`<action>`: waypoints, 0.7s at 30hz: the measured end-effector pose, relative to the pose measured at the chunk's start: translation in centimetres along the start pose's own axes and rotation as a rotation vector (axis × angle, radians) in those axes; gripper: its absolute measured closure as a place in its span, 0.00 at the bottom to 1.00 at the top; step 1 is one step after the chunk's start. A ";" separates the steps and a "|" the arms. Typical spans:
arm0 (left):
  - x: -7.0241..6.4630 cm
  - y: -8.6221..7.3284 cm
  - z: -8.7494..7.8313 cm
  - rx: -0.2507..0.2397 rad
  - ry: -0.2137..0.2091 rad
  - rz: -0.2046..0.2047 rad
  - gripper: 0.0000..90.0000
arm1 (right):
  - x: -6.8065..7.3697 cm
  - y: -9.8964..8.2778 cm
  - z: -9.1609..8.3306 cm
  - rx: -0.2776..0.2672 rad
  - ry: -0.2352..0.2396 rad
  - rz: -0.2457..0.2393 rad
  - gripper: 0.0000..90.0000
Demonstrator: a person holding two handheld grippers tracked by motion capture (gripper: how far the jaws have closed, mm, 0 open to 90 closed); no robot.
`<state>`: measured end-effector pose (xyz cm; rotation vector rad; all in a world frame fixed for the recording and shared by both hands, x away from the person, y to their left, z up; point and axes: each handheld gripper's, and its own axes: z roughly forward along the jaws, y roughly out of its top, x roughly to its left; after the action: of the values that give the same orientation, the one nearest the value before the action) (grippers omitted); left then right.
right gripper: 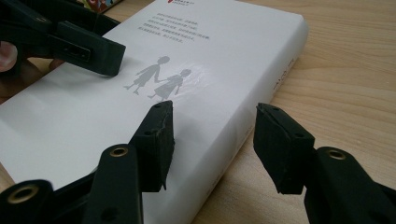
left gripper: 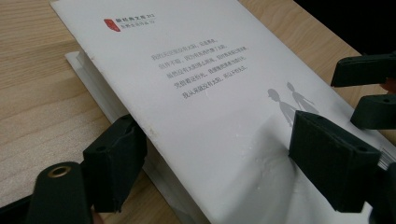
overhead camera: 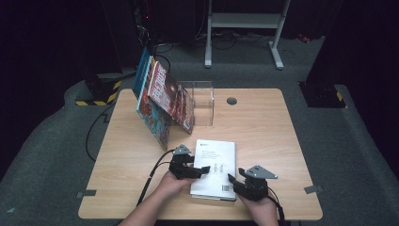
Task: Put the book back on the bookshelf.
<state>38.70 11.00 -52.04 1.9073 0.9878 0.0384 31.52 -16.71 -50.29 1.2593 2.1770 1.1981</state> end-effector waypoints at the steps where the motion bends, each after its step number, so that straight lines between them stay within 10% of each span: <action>1: 0.0 0.0 0.0 0.001 0.001 0.001 0.22 | 0.0 0.0 0.0 0.001 -0.001 0.001 0.53; 21: -0.3 0.0 -1.9 -0.046 0.042 0.149 0.43 | 0.2 -0.1 0.1 -0.007 0.010 -0.004 0.53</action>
<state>37.72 12.17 -50.89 1.9409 0.8638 0.1871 31.42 -16.48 -50.39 1.2483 2.1792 1.2116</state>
